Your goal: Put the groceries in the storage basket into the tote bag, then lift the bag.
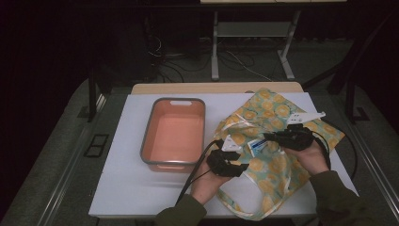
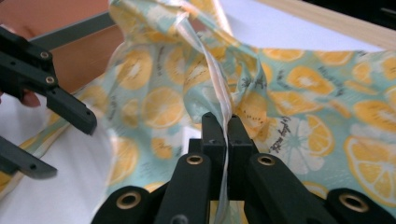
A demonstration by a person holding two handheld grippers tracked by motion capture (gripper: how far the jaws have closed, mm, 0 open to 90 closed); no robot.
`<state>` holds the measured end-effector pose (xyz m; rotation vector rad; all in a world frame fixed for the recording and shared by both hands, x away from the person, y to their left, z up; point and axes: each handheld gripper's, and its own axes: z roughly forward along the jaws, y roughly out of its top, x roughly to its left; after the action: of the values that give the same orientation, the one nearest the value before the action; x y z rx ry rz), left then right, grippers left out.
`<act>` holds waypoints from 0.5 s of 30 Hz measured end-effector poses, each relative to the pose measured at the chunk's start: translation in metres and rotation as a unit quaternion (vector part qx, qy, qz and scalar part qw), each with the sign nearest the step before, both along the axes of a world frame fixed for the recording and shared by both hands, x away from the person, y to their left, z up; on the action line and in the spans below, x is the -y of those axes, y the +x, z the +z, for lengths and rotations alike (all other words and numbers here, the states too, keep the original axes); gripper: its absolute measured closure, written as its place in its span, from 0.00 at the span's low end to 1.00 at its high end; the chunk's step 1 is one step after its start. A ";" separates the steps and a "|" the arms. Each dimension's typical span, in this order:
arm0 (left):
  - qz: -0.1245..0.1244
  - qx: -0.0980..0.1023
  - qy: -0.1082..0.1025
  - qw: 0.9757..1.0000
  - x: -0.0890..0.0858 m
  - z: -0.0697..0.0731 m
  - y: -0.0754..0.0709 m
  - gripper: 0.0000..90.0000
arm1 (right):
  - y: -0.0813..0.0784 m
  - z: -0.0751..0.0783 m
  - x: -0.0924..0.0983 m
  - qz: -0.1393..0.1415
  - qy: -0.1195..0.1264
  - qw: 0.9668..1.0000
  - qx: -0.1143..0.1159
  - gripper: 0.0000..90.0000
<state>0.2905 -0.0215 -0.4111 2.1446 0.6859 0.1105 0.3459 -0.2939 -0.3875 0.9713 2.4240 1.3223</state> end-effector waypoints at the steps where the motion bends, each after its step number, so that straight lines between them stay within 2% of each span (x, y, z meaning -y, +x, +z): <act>1: 0.000 -0.002 0.000 1.000 -0.004 -0.001 -0.002 0.55 | -0.003 -0.001 -0.001 0.004 -0.002 1.000 -0.002 0.99; 5: 0.000 -0.005 0.007 1.000 -0.016 -0.007 -0.011 0.50 | -0.012 -0.004 -0.007 0.023 -0.015 1.000 -0.009 0.98; 7: 0.000 -0.006 0.012 1.000 -0.021 -0.011 -0.015 0.49 | -0.016 -0.008 -0.010 0.030 -0.011 0.999 -0.019 0.93; 9: 0.001 -0.014 0.007 1.000 -0.025 -0.015 -0.018 0.48 | -0.021 -0.013 -0.015 0.041 -0.019 0.999 -0.028 0.90; 12: -0.001 -0.018 0.015 1.000 -0.027 -0.020 -0.020 0.48 | -0.030 -0.021 -0.024 0.053 -0.032 0.997 -0.037 0.80; 15: 0.002 -0.023 0.012 1.000 -0.028 -0.023 -0.020 0.47 | -0.040 -0.027 -0.031 0.062 -0.038 0.996 -0.044 0.68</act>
<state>0.2702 0.0067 -0.4337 2.1749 0.7189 0.0725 0.3061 -0.2625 -0.4146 0.8918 2.6191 1.2400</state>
